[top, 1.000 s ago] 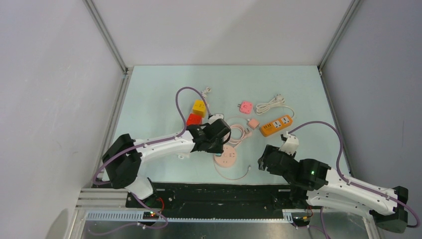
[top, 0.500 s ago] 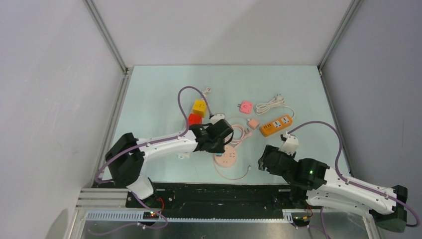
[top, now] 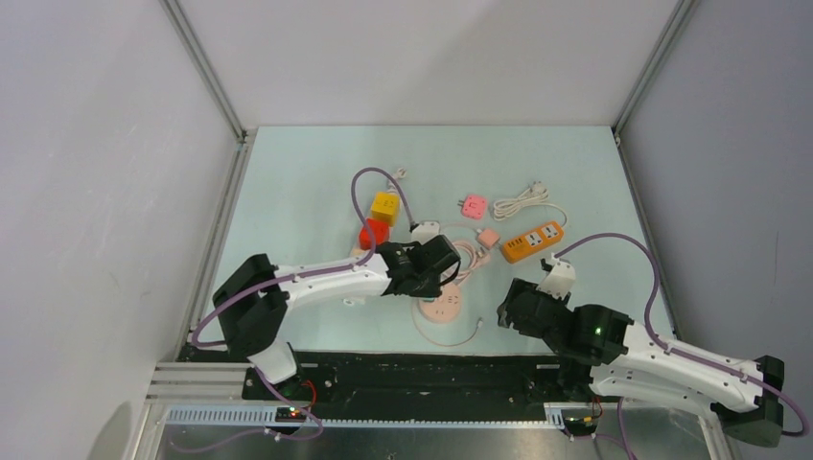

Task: Insert the plug

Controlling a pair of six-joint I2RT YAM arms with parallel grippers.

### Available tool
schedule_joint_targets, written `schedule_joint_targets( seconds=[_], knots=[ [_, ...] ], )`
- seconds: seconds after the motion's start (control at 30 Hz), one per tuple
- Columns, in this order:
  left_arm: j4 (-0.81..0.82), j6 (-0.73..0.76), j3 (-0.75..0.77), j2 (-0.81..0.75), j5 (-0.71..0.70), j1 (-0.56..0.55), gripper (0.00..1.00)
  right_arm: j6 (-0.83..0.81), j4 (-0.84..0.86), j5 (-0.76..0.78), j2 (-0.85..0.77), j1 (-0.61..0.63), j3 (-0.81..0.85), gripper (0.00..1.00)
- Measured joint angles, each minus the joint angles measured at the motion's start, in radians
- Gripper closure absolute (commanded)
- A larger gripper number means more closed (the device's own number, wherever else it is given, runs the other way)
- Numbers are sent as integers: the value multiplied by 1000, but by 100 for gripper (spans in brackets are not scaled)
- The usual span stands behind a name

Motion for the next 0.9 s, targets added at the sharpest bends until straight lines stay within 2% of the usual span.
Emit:
schedule_joint_targets(
  seconds=[0.47, 0.9],
  knots=[
    [-63, 0, 84, 78, -87, -39, 100, 0, 0, 10, -47, 0, 0, 24],
    [-27, -74, 51, 82, -216, -89, 100, -56, -6, 37, -130, -35, 34, 24]
  ],
)
